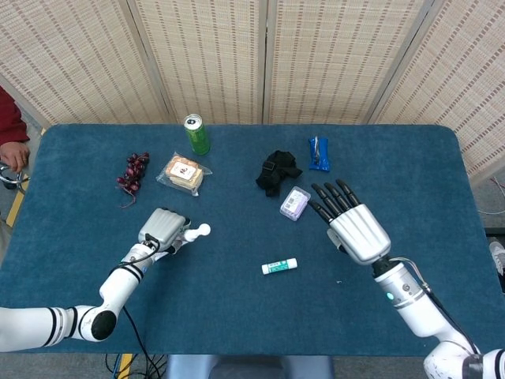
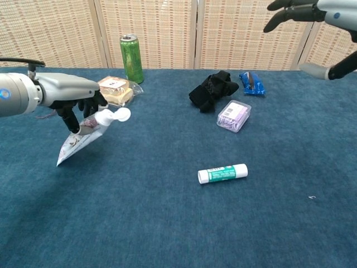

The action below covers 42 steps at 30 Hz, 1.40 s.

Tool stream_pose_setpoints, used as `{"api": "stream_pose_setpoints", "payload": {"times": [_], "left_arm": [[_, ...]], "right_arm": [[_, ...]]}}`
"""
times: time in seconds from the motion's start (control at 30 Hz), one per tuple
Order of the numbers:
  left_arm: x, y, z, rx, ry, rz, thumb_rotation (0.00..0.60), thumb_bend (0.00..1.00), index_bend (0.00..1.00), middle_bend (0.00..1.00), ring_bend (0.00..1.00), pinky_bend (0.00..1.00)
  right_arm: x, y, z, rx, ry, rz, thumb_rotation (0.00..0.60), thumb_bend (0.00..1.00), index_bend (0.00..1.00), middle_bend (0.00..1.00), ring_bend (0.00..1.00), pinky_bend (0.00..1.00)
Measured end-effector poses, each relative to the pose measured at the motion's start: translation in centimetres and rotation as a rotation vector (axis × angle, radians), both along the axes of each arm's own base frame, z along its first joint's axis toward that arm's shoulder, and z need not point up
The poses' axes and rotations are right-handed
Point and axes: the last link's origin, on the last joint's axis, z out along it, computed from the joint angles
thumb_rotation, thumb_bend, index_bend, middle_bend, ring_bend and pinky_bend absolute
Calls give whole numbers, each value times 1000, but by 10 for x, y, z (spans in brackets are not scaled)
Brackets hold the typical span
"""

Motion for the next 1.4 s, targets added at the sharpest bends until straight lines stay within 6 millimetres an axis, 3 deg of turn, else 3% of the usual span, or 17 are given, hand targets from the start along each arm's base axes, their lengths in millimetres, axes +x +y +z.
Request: {"api": "stream_pose_setpoints", "payload": {"times": [0.17, 0.23, 0.4, 0.67, 0.8, 1.03, 1.23, 1.4], "left_arm": [[-6, -2, -1, 6, 12, 1, 600, 336, 163, 298, 170, 224], [-5, -2, 3, 10, 0, 8, 600, 336, 113, 282, 136, 214], [-7, -7, 23, 44, -52, 30, 600, 335, 99, 263, 128, 203], [-36, -28, 68, 222, -194, 65, 600, 336, 149, 263, 130, 203], [-61, -52, 88, 338, -239, 65, 600, 336, 194, 263, 131, 202], [-117, -116, 115, 514, -221, 140, 600, 335, 204, 263, 131, 198], [-136, -157, 129, 568, -266, 170, 600, 335, 215, 263, 131, 188], [-142, -172, 131, 573, -283, 176, 600, 335, 218, 263, 131, 189]], "right_arm": [[-14, 2, 14, -37, 10, -33, 600, 347, 185, 0, 0, 0], [-19, 3, 19, -50, 10, -43, 600, 347, 185, 0, 0, 0], [-35, 9, 32, -76, 20, -85, 600, 347, 178, 0, 0, 0], [-76, 31, 52, -109, 28, -239, 600, 351, 44, 0, 0, 0], [-97, 48, 59, -133, 5, -317, 600, 350, 28, 0, 0, 0], [-131, 85, 64, -192, -25, -424, 600, 347, 12, 0, 0, 0], [-150, 115, 69, -242, -65, -488, 600, 315, 9, 0, 0, 0], [-152, 123, 71, -248, -76, -496, 600, 315, 9, 0, 0, 0]]}}
